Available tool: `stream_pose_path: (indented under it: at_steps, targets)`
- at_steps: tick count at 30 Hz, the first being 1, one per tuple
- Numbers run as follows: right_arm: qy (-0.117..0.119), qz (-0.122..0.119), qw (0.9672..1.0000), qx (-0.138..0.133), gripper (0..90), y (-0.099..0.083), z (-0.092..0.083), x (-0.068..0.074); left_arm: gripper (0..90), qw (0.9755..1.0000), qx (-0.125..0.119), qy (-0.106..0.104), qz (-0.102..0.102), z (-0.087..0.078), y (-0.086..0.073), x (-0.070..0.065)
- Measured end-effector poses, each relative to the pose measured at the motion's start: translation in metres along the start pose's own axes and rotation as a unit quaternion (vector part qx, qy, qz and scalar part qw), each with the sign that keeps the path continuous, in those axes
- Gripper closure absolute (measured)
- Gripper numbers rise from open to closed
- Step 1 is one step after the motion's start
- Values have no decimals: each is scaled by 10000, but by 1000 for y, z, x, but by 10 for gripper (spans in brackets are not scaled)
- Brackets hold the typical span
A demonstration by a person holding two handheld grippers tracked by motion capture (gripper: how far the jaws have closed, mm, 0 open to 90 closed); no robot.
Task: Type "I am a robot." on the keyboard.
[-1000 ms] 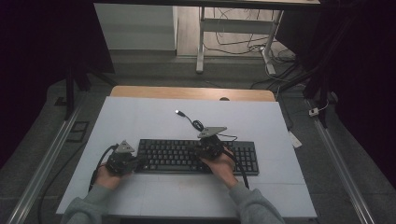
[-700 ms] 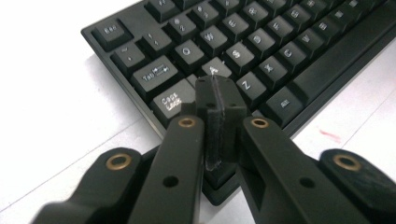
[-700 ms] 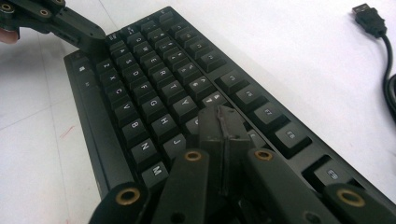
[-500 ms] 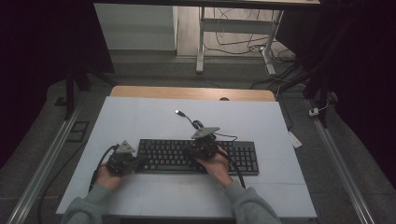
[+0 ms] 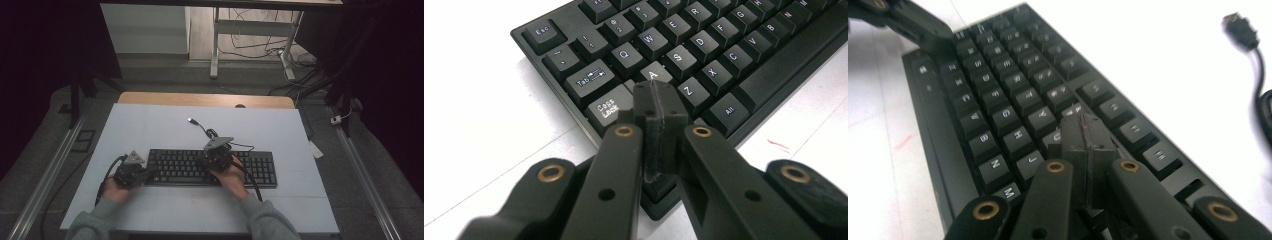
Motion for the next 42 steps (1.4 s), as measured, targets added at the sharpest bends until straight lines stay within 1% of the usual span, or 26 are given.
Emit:
stream_pose_path:
  at_steps: [2,6,14,15,16,17,18,19,20,22,25,27,31,34,42]
  targets:
    - [5,3,10000,-30,900,1,-2,0,890,10000,-14,-4,-9,0,0,0]
    - [30,35,9999,-111,900,2,-7,-1,890,9999,-165,28,-10,-5,2,1]
    - [29,46,9999,-115,899,-4,-20,-3,882,9994,-331,1,-54,-11,4,0]
    - [27,47,9999,-133,874,-5,-22,-4,860,9994,-346,-20,-60,-11,4,0]
    - [20,71,9998,-171,798,-8,-28,-6,795,9993,-363,-35,-84,-12,4,0]
    - [20,71,9998,-171,798,-8,-28,-6,795,9992,-381,-50,-102,-12,5,0]
    - [17,98,9998,-181,756,-9,-31,-7,762,9991,-391,-70,-123,-12,5,0]
    - [-66,100,9997,-208,677,-13,-38,-9,687,9991,-396,-75,-132,-12,5,0]
    - [-66,100,9997,-208,677,-13,-38,-9,687,9991,-398,-68,-148,-12,5,0]
    - [-130,140,9995,-264,618,-16,-44,-11,623,9990,-399,-62,-178,-13,5,0]
    - [-207,218,9991,-310,560,-22,-53,-16,557,9989,-414,-27,-195,-13,5,1]
    - [-213,262,9989,-334,542,-25,-56,-18,507,9988,-417,16,-237,-13,5,1]
    - [-244,265,9988,-328,524,-30,-62,-20,456,9988,-410,31,-281,-13,5,3]
    - [-267,259,9988,-305,520,-33,-66,-20,437,9986,-423,36,-304,-14,5,3]
    - [-338,264,9984,-366,515,-41,-77,-22,388,9987,-403,-3,-312,-14,5,2]
Point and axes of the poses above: each handheld gripper's, and its own axes: z roughly forward along the jaws, y roughly out of its top, x roughly to its left, the point moved 5 cm from there along z, roughly forward along the jaws
